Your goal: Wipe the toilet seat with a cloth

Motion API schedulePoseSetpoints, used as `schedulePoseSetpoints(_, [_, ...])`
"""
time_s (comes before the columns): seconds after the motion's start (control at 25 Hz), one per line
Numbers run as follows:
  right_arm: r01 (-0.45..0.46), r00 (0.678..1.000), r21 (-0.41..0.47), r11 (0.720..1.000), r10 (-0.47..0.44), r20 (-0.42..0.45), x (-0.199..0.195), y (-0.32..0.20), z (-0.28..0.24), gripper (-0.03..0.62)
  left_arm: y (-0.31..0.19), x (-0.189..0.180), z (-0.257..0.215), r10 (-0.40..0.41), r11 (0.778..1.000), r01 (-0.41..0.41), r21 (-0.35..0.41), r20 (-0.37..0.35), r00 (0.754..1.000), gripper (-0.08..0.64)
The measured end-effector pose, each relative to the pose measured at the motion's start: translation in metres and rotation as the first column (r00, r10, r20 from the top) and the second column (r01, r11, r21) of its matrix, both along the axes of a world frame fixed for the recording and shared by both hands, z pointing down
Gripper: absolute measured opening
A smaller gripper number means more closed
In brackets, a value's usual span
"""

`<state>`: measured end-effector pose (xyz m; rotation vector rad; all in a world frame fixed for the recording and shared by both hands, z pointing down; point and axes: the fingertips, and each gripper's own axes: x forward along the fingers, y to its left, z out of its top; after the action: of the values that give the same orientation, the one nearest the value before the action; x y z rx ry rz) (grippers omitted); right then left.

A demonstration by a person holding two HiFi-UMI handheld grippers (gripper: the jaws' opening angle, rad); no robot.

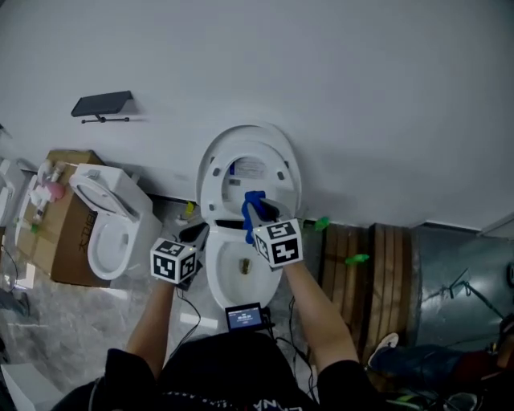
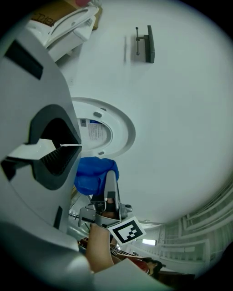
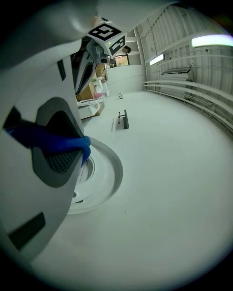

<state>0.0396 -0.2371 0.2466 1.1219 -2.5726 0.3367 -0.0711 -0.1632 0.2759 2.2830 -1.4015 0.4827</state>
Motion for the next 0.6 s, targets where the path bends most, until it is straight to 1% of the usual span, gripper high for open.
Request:
schedulePoseSetpoints(0.08, [-0.038,0.999,-0.002,0.999,0.038,-0.006,-0.002,0.023,0.0,0.058,0.024,-0.007,0.0,0.016,1.0,-0.016,0.011,-0.006,1.0,0.021])
schedulePoseSetpoints(0.16, [-0.073,0.997,0.011,0.997,0.073,-0.029,-0.007,0.049,-0.002,0.058,0.05,-0.015,-0.003,0.039,0.999,-0.039,0.027,-0.003,0.999,0.021])
schedulePoseSetpoints(0.28, [-0.105,0.992,0.044,0.994,0.108,-0.067,-0.02,0.098,-0.006,0.058,0.093,-0.03,-0.007,0.071,0.996,-0.071,0.049,-0.005,0.997,0.021])
schedulePoseSetpoints(0.36, [-0.13,0.988,0.053,0.99,0.134,-0.072,-0.027,0.133,-0.008,0.058,0.124,-0.04,-0.009,0.087,0.995,-0.086,0.052,-0.019,0.996,0.021])
schedulePoseSetpoints(0.48, [-0.163,0.983,0.04,0.986,0.166,-0.074,-0.037,0.19,-0.005,0.058,0.172,-0.053,-0.008,0.119,0.992,-0.117,0.051,-0.029,0.993,0.02])
schedulePoseSetpoints(0.6, [-0.182,0.981,0.015,0.983,0.183,-0.067,-0.043,0.247,0.001,0.058,0.223,-0.062,-0.005,0.132,0.99,-0.131,0.044,-0.038,0.99,0.017])
